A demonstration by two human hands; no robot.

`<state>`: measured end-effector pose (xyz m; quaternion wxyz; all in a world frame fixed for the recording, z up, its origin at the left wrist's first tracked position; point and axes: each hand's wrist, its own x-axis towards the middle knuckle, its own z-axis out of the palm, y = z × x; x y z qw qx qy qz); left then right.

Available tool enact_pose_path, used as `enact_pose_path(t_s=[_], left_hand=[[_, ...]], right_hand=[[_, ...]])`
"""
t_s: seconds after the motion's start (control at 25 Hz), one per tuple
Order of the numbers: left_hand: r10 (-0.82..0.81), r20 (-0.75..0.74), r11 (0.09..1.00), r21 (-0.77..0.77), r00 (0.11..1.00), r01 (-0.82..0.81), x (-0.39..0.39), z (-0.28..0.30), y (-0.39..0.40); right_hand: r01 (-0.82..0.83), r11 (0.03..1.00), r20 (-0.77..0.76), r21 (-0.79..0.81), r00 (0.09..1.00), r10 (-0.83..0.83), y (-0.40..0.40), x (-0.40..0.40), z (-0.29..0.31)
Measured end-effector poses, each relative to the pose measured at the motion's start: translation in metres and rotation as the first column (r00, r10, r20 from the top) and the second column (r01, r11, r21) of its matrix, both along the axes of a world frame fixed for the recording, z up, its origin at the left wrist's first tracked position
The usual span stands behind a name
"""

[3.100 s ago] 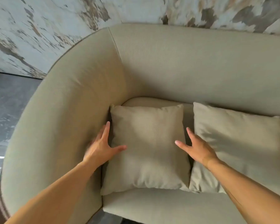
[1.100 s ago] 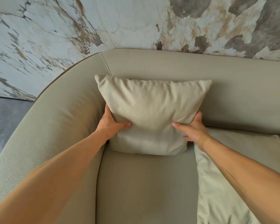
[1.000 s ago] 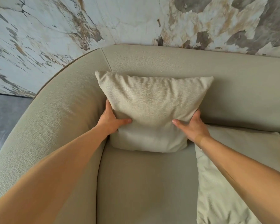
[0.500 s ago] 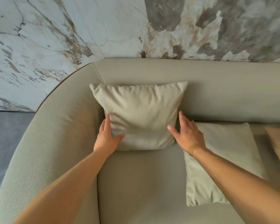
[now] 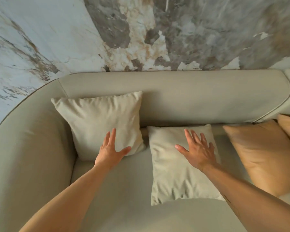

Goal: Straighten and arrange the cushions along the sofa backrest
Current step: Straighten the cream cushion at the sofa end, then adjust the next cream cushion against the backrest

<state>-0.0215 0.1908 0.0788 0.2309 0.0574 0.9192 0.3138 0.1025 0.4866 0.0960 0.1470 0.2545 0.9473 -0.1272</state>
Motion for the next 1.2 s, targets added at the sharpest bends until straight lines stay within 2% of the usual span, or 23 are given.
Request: enact_pose_path(t_s=[0.2,0.36,0.56,0.72,0.92,1.08,1.2], left_hand=[[0.021,0.035,1.000,0.023,0.999,-0.022,0.055,-0.003,0.101],[0.018,0.033,0.999,-0.044,0.999,-0.017,0.080,-0.015,0.156],[0.013,0.072,0.996,-0.089,0.997,-0.006,0.095,-0.035,0.187],[0.015,0.158,0.988,-0.156,0.987,0.009,0.090,-0.079,0.195],[0.068,0.305,0.992,-0.123,0.950,-0.032,0.060,-0.139,0.194],[0.068,0.386,0.998,-0.033,0.920,-0.060,0.043,-0.174,0.192],[0.074,0.394,0.997,-0.020,0.916,-0.072,0.042,-0.179,0.195]], right_hand=[[-0.051,0.996,0.044,0.079,0.998,0.047,0.118,0.063,-0.002],[-0.049,0.998,0.091,0.027,0.995,0.047,0.193,0.101,-0.014],[-0.011,0.995,0.142,-0.103,0.990,0.026,0.222,0.109,-0.053],[0.003,0.973,0.156,-0.230,0.987,0.034,0.218,0.091,-0.095],[0.164,0.875,0.149,-0.456,0.983,-0.107,0.215,0.061,-0.149],[0.228,0.704,0.122,-0.672,0.973,-0.199,0.217,0.049,-0.173],[0.276,0.605,0.108,-0.747,0.948,-0.299,0.219,0.046,-0.184]])
